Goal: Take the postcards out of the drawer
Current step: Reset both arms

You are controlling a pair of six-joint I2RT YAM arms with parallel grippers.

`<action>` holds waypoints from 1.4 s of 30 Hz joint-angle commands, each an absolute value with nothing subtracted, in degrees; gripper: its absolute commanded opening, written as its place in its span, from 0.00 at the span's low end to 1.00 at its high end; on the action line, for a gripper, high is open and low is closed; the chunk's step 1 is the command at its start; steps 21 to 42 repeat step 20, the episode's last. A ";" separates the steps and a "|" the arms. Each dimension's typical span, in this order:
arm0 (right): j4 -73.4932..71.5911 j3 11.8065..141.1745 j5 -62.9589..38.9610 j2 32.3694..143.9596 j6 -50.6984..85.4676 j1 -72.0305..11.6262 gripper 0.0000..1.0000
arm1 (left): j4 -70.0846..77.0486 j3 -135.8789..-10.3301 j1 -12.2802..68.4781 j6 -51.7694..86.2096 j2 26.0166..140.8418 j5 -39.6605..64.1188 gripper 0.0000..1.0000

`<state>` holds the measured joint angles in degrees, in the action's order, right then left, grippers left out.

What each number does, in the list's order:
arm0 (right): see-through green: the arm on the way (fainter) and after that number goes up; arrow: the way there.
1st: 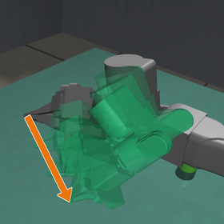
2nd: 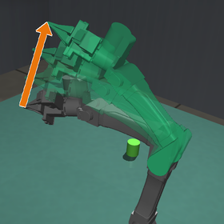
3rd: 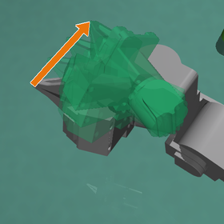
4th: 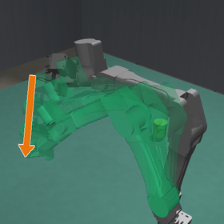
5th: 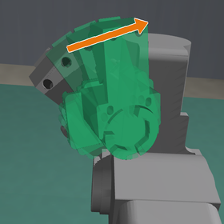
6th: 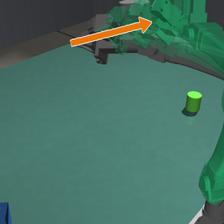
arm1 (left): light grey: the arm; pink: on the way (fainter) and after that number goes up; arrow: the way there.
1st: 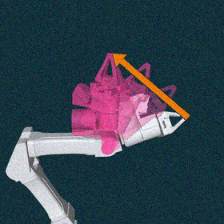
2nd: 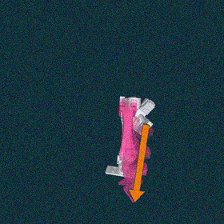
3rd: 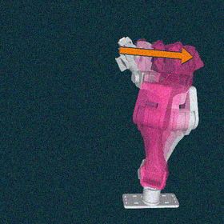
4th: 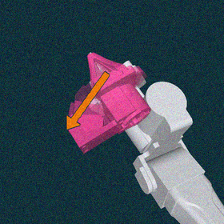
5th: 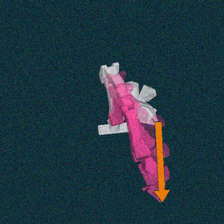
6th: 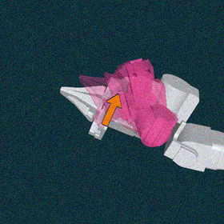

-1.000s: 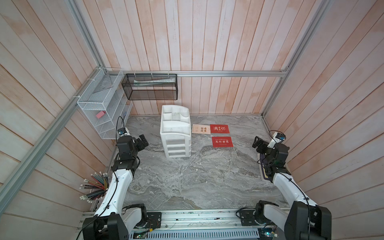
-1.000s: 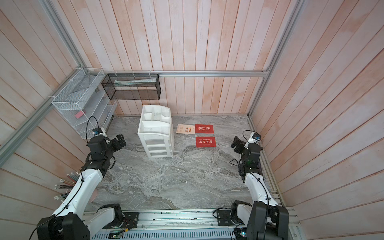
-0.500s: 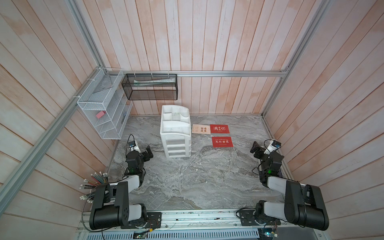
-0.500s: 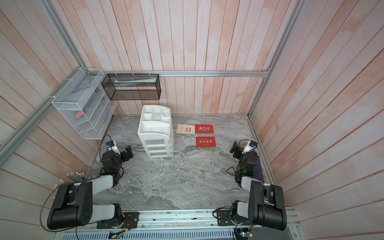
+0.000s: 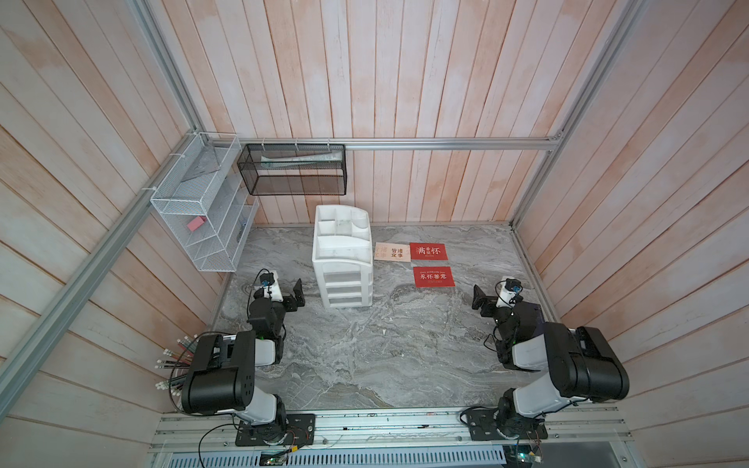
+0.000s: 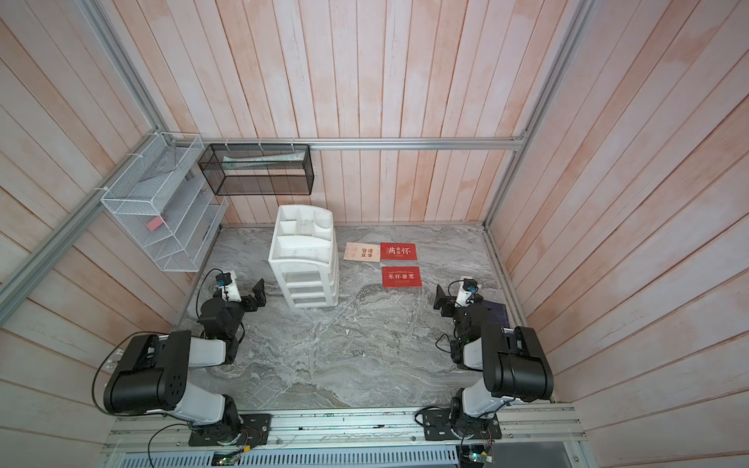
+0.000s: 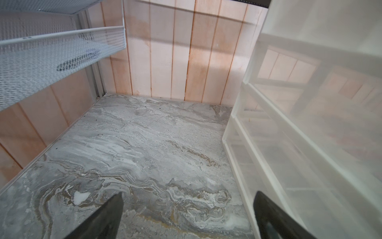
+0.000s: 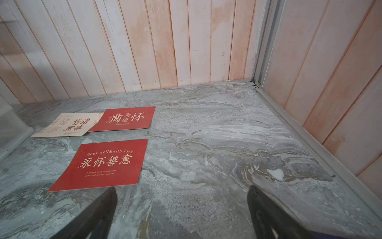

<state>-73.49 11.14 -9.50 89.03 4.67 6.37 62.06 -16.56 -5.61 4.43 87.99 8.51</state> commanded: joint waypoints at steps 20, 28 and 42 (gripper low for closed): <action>-78.78 11.43 -8.17 89.80 0.99 4.10 0.98 | 66.08 -15.75 -4.83 1.80 88.89 9.75 1.00; -78.78 11.43 -8.17 89.80 0.99 4.10 0.98 | 66.08 -15.75 -4.83 1.80 88.89 9.75 1.00; -78.78 11.43 -8.17 89.80 0.99 4.10 0.98 | 66.08 -15.75 -4.83 1.80 88.89 9.75 1.00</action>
